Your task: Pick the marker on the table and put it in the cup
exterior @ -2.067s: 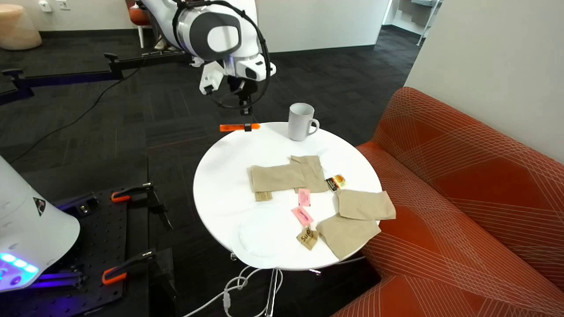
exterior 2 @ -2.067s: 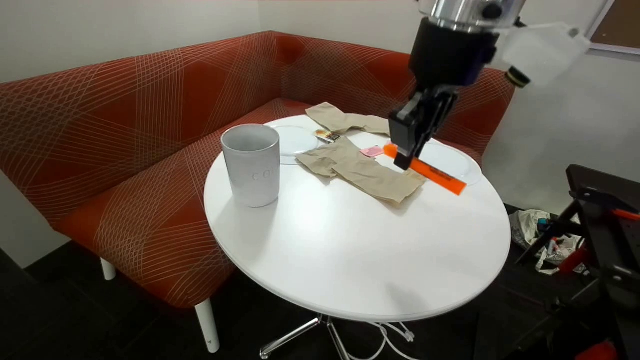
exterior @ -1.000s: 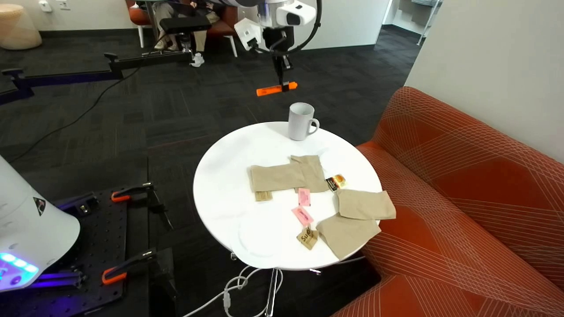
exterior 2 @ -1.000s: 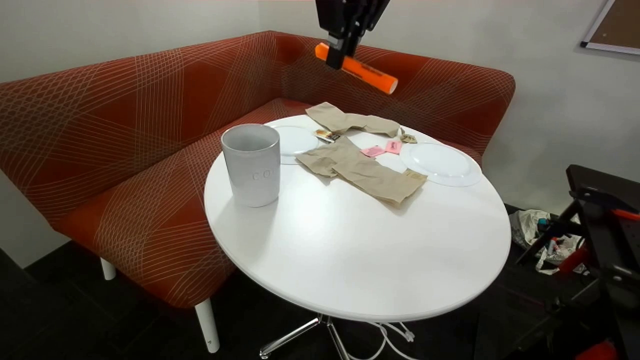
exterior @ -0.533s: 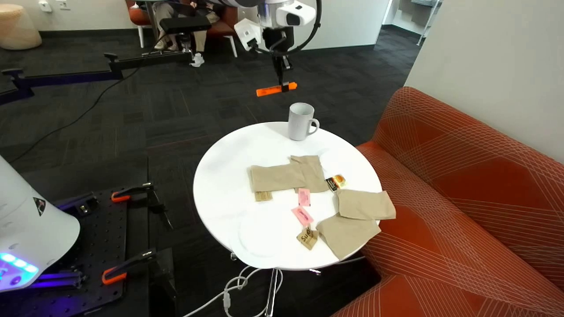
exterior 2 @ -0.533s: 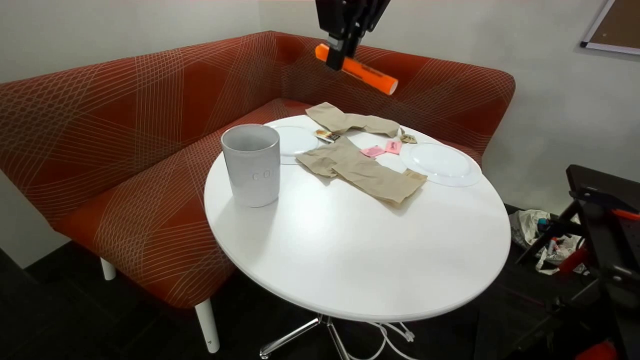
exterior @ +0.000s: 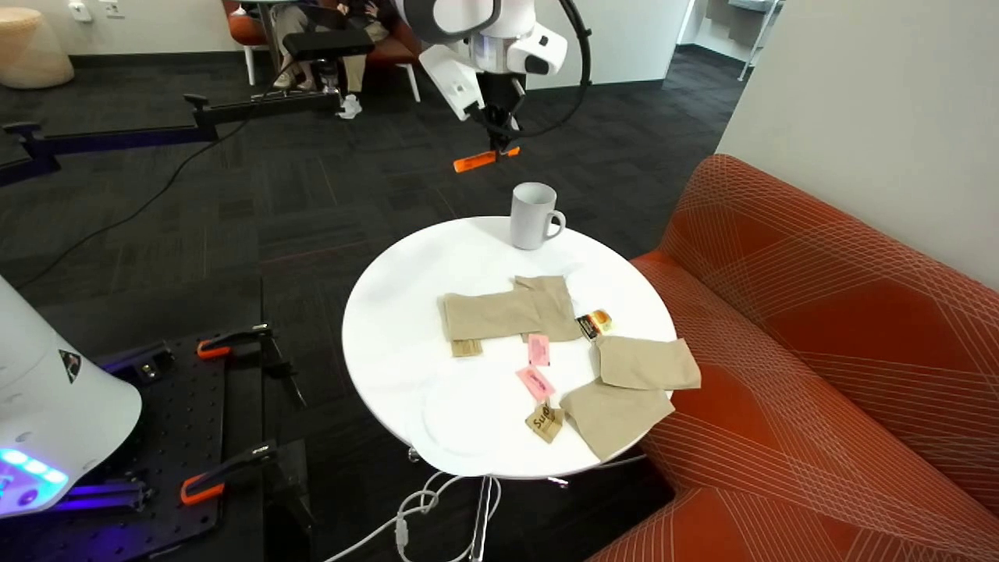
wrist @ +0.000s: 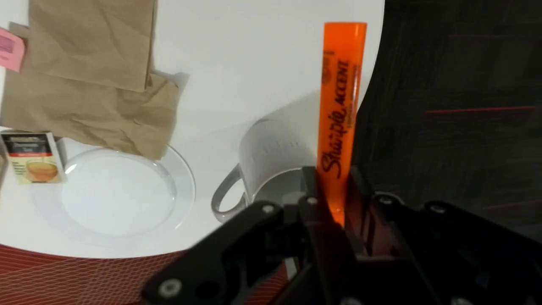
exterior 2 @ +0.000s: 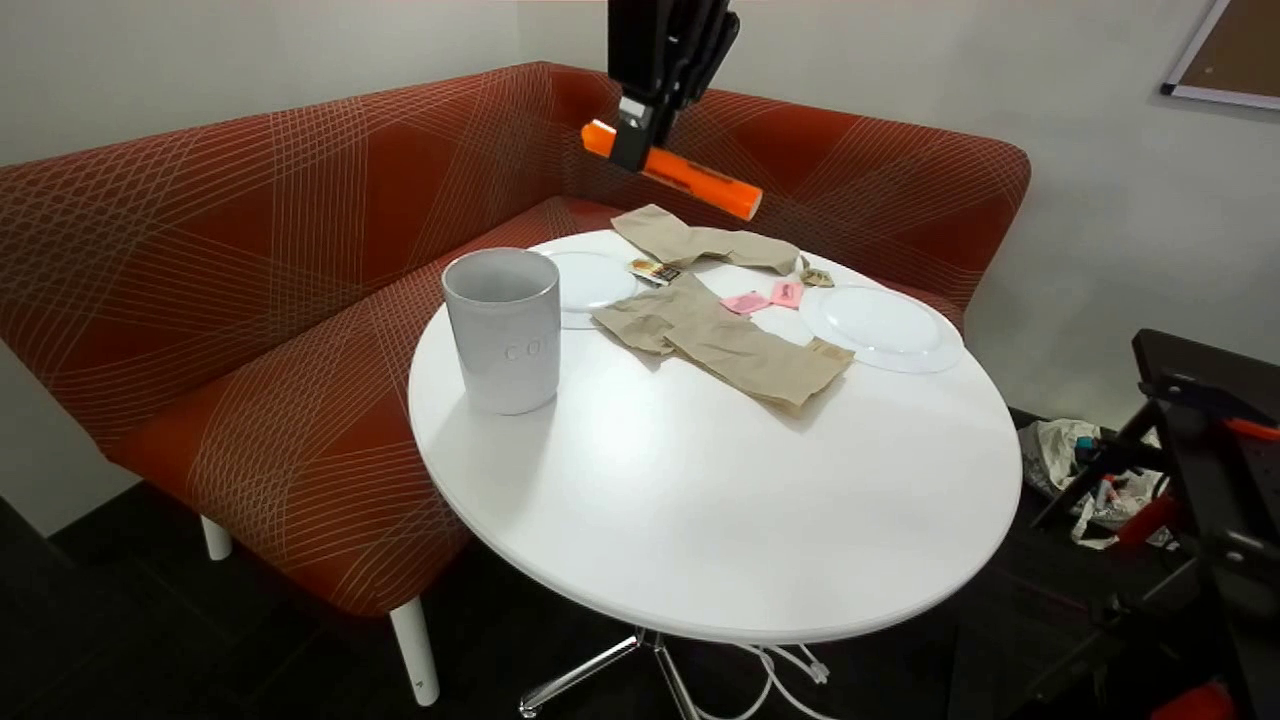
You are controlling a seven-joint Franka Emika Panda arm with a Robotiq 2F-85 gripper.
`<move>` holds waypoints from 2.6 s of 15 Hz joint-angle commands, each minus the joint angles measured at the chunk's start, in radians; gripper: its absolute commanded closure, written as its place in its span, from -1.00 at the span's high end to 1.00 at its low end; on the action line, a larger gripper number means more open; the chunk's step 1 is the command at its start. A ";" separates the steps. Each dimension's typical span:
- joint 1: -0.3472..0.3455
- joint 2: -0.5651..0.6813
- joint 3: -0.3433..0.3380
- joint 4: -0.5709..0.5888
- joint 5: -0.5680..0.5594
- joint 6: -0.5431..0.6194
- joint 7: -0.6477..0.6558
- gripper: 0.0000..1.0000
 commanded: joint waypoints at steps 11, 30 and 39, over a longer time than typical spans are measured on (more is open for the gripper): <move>-0.217 0.052 0.286 0.037 0.585 0.329 -0.780 -0.90; -0.432 0.150 0.511 0.171 1.144 0.286 -1.670 -0.90; -0.493 0.226 0.520 0.161 1.509 0.256 -2.331 -0.90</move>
